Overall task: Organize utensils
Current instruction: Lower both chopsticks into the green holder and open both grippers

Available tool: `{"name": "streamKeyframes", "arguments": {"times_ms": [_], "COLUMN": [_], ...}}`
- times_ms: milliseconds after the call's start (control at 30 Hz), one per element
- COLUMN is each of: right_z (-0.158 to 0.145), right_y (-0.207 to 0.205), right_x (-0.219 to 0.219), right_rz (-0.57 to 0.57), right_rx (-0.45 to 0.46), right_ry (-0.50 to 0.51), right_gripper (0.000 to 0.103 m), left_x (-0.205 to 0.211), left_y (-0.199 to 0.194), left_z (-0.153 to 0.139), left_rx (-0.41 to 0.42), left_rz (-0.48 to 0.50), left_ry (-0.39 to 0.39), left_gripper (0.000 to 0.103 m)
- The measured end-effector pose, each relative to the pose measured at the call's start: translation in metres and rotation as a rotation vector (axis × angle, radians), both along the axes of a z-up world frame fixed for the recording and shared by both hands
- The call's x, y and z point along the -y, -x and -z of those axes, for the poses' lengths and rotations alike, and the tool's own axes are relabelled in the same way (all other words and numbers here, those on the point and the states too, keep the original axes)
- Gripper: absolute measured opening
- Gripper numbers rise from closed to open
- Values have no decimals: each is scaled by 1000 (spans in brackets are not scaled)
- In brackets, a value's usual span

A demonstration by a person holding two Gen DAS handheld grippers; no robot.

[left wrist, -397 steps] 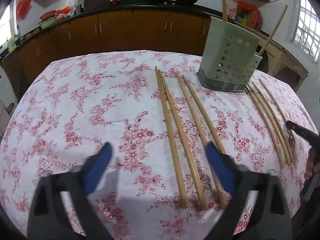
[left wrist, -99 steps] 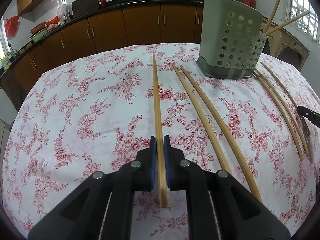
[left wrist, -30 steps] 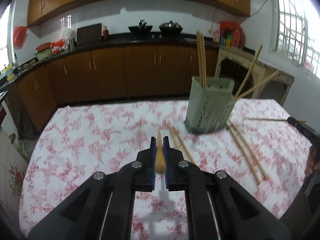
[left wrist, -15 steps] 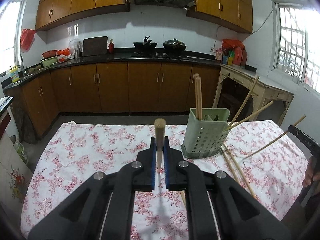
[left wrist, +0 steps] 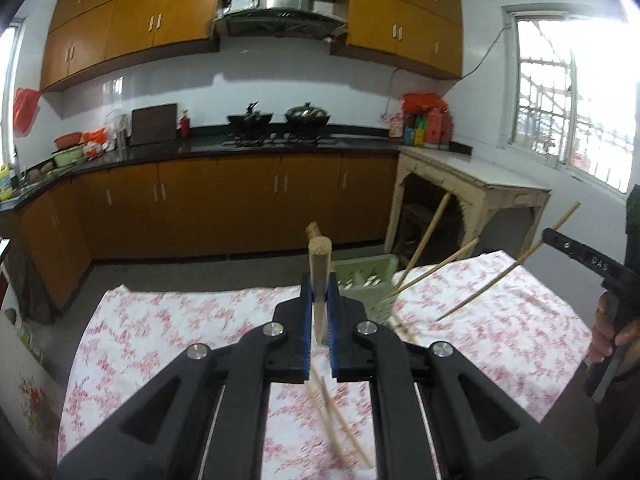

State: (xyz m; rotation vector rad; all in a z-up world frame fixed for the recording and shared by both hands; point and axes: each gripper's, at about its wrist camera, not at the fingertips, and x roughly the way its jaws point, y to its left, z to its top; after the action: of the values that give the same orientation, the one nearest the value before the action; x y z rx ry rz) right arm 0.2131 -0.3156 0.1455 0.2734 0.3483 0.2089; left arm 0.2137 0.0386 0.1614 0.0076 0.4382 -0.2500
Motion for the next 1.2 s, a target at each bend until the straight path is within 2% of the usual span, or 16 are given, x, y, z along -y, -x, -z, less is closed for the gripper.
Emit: {"name": "streamKeyframes", "arguments": {"times_ms": [200, 333, 500, 800, 1200], "right_z": [-26, -36, -35, -9, 9], "right_y": [-12, -30, -58, -88, -104], "right_x": [-20, -38, -55, -69, -76], "right_rz": [-29, -25, -19, -34, -64], "right_rx": [65, 95, 101, 17, -69], "right_ry": [9, 57, 97, 98, 97], "right_gripper": [7, 7, 7, 8, 8], "left_x": [31, 47, 57, 64, 62], "left_y": [-14, -35, -68, -112, -127], "left_z": [-34, -46, -53, -27, 0], "left_rx": [81, 100, 113, 63, -10], "left_rz": [22, 21, -19, -38, -20], "left_ry": [3, 0, 36, 37, 6], "left_gripper": [8, 8, 8, 8, 8]}}
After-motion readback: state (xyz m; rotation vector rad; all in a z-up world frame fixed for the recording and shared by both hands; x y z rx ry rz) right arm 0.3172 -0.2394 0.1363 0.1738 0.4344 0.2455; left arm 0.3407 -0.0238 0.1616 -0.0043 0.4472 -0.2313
